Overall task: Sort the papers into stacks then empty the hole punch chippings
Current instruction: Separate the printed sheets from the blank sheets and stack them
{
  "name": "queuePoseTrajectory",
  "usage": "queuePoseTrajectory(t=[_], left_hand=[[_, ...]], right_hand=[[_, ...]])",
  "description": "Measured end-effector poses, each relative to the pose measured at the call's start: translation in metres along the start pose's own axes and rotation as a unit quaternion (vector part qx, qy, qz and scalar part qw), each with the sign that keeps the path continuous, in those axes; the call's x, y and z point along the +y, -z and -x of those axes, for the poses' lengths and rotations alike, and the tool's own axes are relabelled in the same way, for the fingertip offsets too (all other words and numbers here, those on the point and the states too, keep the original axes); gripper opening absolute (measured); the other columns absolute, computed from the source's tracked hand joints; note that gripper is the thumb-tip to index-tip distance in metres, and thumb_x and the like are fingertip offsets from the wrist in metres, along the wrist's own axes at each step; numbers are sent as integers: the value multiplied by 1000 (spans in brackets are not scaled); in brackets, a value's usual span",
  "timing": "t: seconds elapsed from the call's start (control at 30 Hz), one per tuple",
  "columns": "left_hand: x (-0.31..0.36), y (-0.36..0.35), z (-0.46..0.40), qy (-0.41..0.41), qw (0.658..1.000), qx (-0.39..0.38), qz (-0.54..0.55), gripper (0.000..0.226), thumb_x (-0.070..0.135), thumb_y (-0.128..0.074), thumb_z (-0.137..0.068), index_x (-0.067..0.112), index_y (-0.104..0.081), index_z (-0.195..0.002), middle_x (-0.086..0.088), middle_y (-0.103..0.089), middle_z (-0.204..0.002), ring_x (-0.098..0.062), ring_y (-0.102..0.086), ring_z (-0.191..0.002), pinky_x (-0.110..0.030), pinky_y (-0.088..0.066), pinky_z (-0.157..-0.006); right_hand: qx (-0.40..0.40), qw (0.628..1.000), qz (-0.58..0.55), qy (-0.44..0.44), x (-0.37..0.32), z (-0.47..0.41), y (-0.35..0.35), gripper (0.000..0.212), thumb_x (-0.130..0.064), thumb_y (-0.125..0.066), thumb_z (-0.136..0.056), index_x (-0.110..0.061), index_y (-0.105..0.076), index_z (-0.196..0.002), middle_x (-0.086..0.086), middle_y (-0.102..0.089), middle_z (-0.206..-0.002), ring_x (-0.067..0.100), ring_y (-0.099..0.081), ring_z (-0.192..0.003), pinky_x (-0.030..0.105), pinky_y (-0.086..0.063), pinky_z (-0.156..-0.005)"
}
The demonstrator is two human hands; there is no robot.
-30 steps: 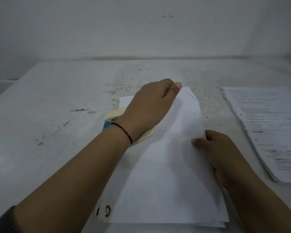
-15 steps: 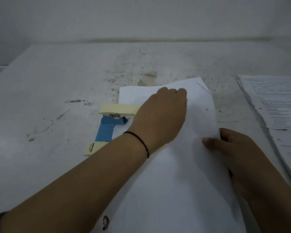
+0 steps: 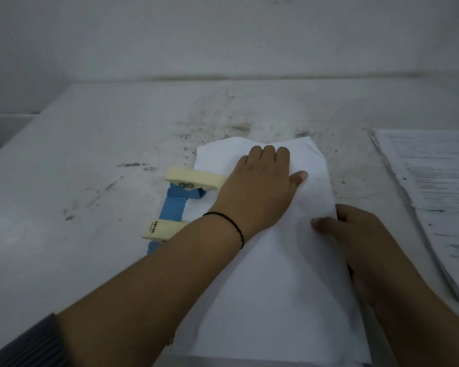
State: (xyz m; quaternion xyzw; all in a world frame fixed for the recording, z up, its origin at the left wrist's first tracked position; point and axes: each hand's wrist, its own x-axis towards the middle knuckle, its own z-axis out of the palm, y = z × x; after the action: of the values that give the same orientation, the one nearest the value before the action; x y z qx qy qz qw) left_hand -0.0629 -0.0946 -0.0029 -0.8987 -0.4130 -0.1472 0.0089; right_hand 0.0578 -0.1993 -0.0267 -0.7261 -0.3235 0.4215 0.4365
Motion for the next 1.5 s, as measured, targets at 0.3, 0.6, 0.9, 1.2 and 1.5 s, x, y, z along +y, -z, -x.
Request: queuePoseTrajectory(t=[0.3,0.6,0.9,1.2,1.5], left_hand=[[-20,65,-8,105,922,69,365,22,32,-50,-92,22,-58,-110,14,-56,-95,-2,-52,-89,-9,-39,-72],[-23,73,-6,106,909,41,402,23,24,-61,-87,24,-60,-110,5,-59,-109,-9,-54,-97,-11,-41,-77],[-22,74,-4,113,925,67,358,24,24,-45,-96,23,-58,-115,7,-57,-109,-5,-52,-95,-3,-39,-72],[-16,102,-7,166,934,63,310,39,22,-38,-98,20,-38,-137,-2,-45,-134,-6,-44,-100,-2,-39,-55],[35,105,9,163,905,89,382,68,29,-40,-97,28,7,-148,-1,-13,-156,-15,-24,-140,-30,-26,-111]], right_hand=[[20,999,24,34,1,-2,0,17,-10,-59,-80,3,-64,-90,25,-68,-91,44,-65,-86,58,-52,-82],[29,999,-9,36,-1,-4,1,25,-8,-61,-76,12,-60,-90,33,-64,-96,50,-61,-91,47,-50,-74],[89,992,-15,84,-10,-2,38,9,-6,-59,-84,-12,-64,-78,7,-66,-79,24,-60,-69,27,-44,-60],[97,984,-96,114,-41,-2,89,11,-10,-60,-85,-18,-66,-82,-1,-70,-85,25,-67,-81,38,-53,-78],[95,965,-134,206,-70,6,129,13,-15,-55,-90,-19,-68,-88,2,-72,-94,21,-66,-85,35,-53,-73]])
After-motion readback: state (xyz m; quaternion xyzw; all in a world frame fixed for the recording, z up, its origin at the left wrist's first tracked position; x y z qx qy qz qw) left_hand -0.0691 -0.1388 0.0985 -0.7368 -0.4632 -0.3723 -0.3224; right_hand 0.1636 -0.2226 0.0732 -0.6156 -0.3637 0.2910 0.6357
